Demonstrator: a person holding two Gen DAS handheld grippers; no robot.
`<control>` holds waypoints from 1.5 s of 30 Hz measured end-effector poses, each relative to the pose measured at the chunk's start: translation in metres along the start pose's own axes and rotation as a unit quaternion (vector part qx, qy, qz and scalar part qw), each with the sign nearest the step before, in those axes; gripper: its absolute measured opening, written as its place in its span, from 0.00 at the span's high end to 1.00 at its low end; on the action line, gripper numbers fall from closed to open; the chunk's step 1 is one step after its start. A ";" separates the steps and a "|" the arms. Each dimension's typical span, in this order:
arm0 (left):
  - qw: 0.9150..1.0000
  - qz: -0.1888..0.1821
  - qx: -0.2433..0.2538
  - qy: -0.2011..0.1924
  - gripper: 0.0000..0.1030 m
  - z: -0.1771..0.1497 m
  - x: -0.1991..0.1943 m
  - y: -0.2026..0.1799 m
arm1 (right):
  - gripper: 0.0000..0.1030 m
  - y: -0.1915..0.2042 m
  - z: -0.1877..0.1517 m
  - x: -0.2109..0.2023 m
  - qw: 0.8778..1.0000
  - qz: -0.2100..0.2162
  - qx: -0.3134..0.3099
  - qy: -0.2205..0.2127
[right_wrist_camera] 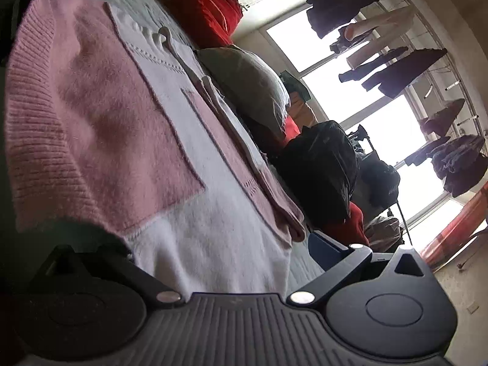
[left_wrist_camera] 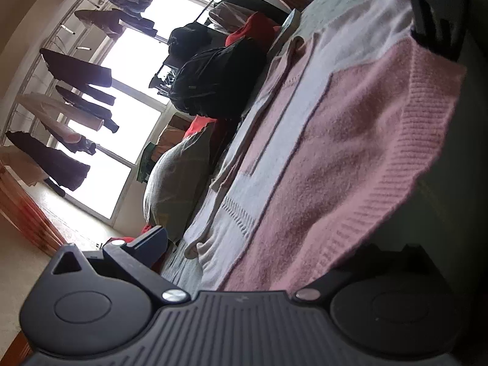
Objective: Fold clothes
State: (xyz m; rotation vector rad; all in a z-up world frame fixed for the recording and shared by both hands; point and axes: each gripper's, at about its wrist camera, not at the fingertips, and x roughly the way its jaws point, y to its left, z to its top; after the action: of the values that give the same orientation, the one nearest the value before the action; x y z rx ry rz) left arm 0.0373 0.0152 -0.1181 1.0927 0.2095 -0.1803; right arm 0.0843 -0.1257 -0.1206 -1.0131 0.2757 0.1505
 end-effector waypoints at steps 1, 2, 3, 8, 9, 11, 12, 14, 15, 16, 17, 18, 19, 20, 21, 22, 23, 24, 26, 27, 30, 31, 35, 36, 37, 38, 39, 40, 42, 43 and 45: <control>1.000 0.003 -0.004 0.000 0.00 0.000 0.000 0.002 | 0.00 -0.002 0.001 0.000 1.000 -0.008 -0.001 -0.002; 1.000 0.005 -0.008 -0.001 0.00 0.001 0.000 0.005 | 0.00 -0.004 0.002 0.000 1.000 -0.015 0.000 -0.004; 1.000 0.007 -0.011 -0.001 0.00 0.001 0.001 0.007 | 0.00 -0.007 0.003 0.000 1.000 -0.021 0.002 -0.006; 1.000 0.022 -0.014 -0.004 0.00 0.008 0.010 0.015 | 0.00 -0.013 0.006 0.006 0.999 -0.038 -0.002 -0.011; 1.000 0.027 -0.015 -0.004 0.00 0.010 0.012 0.017 | 0.00 -0.013 0.007 0.009 0.999 -0.043 -0.006 -0.013; 0.999 0.034 -0.017 -0.006 0.00 0.013 0.016 0.022 | 0.00 -0.015 0.010 0.012 0.998 -0.055 -0.007 -0.016; 0.999 0.038 -0.018 -0.007 0.00 0.015 0.018 0.024 | 0.00 -0.017 0.011 0.014 0.998 -0.059 -0.006 -0.017; 0.999 0.045 -0.020 -0.008 0.00 0.017 0.022 0.030 | 0.00 -0.022 0.014 0.019 0.998 -0.064 -0.002 -0.018; 0.999 0.048 -0.022 -0.009 0.00 0.018 0.024 0.034 | 0.00 -0.025 0.016 0.022 0.998 -0.065 -0.001 -0.019; 0.998 0.050 -0.024 -0.009 0.00 0.019 0.027 0.038 | 0.00 -0.027 0.018 0.024 0.998 -0.067 0.000 -0.020; 0.998 0.050 -0.027 -0.009 0.00 0.020 0.029 0.042 | 0.00 -0.030 0.020 0.027 0.997 -0.068 0.001 -0.020; 0.998 0.052 -0.029 -0.009 0.00 0.021 0.032 0.045 | 0.00 -0.032 0.021 0.030 0.997 -0.069 0.002 -0.021; 0.998 0.053 -0.031 -0.009 0.00 0.022 0.035 0.048 | 0.00 -0.034 0.023 0.033 0.997 -0.070 0.003 -0.021; 0.998 0.055 -0.032 -0.009 0.00 0.022 0.039 0.051 | 0.00 -0.036 0.024 0.036 0.997 -0.072 0.003 -0.022; 0.998 0.057 -0.032 -0.009 0.00 0.023 0.042 0.054 | 0.00 -0.038 0.025 0.039 0.997 -0.073 0.004 -0.022; 0.998 0.058 -0.032 -0.010 0.00 0.024 0.046 0.056 | 0.00 -0.039 0.026 0.041 0.997 -0.073 0.004 -0.022; 0.998 0.060 -0.031 -0.010 0.00 0.025 0.050 0.058 | 0.00 -0.041 0.028 0.045 0.997 -0.073 0.005 -0.023; 0.998 0.061 -0.030 -0.010 0.00 0.026 0.054 0.060 | 0.00 -0.043 0.030 0.048 0.997 -0.073 0.006 -0.023; 0.998 0.062 -0.031 -0.012 0.00 0.027 0.063 0.065 | 0.00 -0.049 0.033 0.056 0.997 -0.074 0.008 -0.025; 0.997 0.063 -0.032 -0.013 0.00 0.028 0.068 0.067 | 0.00 -0.052 0.035 0.060 0.997 -0.075 0.008 -0.025; 0.997 0.065 -0.038 -0.013 0.00 0.031 0.086 0.075 | 0.00 -0.059 0.041 0.074 0.997 -0.075 0.008 -0.027; 0.997 0.067 -0.039 -0.013 0.00 0.032 0.091 0.078 | 0.00 -0.062 0.044 0.080 0.997 -0.076 0.008 -0.027; 0.996 0.074 -0.042 -0.013 0.00 0.035 0.115 0.086 | 0.00 -0.072 0.053 0.104 0.997 -0.078 0.007 -0.028; 0.996 0.075 -0.043 -0.011 0.00 0.036 0.122 0.089 | 0.00 -0.075 0.055 0.110 0.997 -0.078 0.006 -0.029; 0.996 0.076 -0.045 -0.011 0.00 0.036 0.129 0.091 | 0.00 -0.077 0.057 0.115 0.996 -0.079 0.006 -0.030; 0.996 0.077 -0.046 -0.010 0.00 0.037 0.135 0.093 | 0.00 -0.080 0.059 0.121 0.996 -0.080 0.006 -0.030; 0.996 0.078 -0.046 -0.009 0.00 0.037 0.141 0.094 | 0.00 -0.082 0.061 0.127 0.996 -0.080 0.007 -0.030; 0.996 0.080 -0.046 -0.009 0.00 0.037 0.148 0.095 | 0.00 -0.084 0.063 0.134 0.996 -0.080 0.008 -0.030; 0.996 0.081 -0.045 -0.007 0.00 0.038 0.161 0.098 | 0.00 -0.088 0.067 0.146 0.996 -0.081 0.008 -0.031; 0.996 0.081 -0.045 -0.005 0.00 0.038 0.168 0.099 | 0.00 -0.089 0.069 0.153 0.996 -0.081 0.007 -0.031; 0.996 0.080 -0.045 -0.002 0.00 0.038 0.181 0.101 | 0.00 -0.091 0.072 0.166 0.996 -0.082 0.006 -0.029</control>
State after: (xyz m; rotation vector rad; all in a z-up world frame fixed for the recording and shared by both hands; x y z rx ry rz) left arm 0.2401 0.0191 -0.0614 1.0152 0.1249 -0.0297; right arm 0.2766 -0.1122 -0.0599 -1.0126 0.1397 0.0301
